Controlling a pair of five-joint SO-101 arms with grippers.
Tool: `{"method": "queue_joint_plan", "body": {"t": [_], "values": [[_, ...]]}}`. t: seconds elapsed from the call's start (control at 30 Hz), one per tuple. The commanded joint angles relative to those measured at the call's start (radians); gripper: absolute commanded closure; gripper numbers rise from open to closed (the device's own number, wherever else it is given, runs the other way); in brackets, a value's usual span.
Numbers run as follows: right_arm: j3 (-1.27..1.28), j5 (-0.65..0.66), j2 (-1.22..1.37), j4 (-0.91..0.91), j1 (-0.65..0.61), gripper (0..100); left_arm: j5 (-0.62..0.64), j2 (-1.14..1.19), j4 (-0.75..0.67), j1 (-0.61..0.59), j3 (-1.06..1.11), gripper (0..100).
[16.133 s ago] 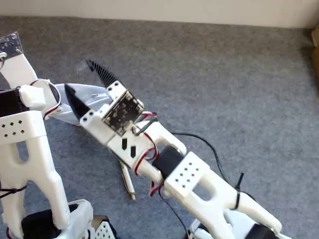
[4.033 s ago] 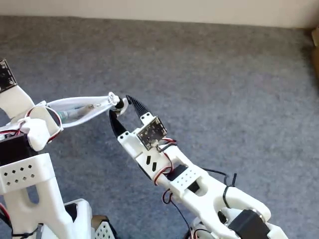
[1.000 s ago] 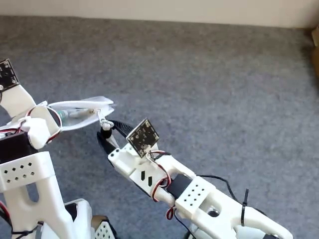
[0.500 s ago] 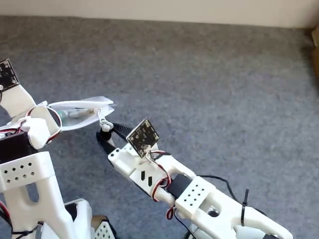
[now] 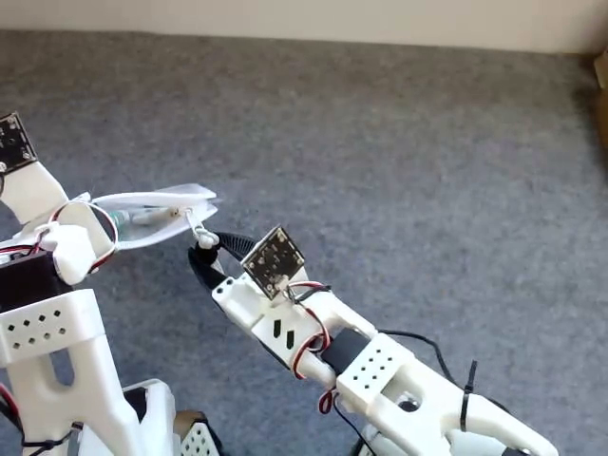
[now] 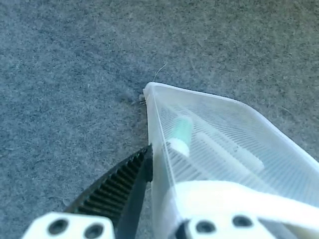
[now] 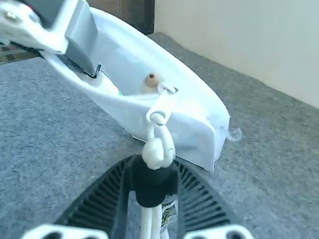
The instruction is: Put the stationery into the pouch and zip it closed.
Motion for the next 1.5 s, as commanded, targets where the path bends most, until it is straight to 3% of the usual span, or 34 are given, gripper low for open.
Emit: {"method": "queue_joint_plan", "body": {"t": [0.0, 0.2, 0.73, 1.03, 1.23, 1.47], "values": [[-0.061, 0.012, -0.002, 0.13, 0.013, 99.5, -0.009, 0.004, -0.015, 0.019, 0.001, 95], [-0.166, 0.012, -0.002, 0.314, 0.013, 99.5, -0.009, -0.002, -0.028, 0.019, 0.022, 94], [-0.174, 0.012, -0.002, 0.34, 0.013, 99.5, -0.009, -0.002, -0.034, 0.019, 0.025, 94], [-0.248, 0.083, -0.12, 0.621, 0.008, 99.5, -0.009, -0.002, -0.031, 0.019, 0.021, 94], [-0.292, 0.084, -0.154, 0.745, 0.01, 99.5, -0.009, -0.004, -0.026, 0.022, 0.019, 82], [-0.291, 0.083, -0.157, 0.877, 0.013, 99.5, -0.009, -0.004, -0.029, 0.025, 0.007, 81]]}}
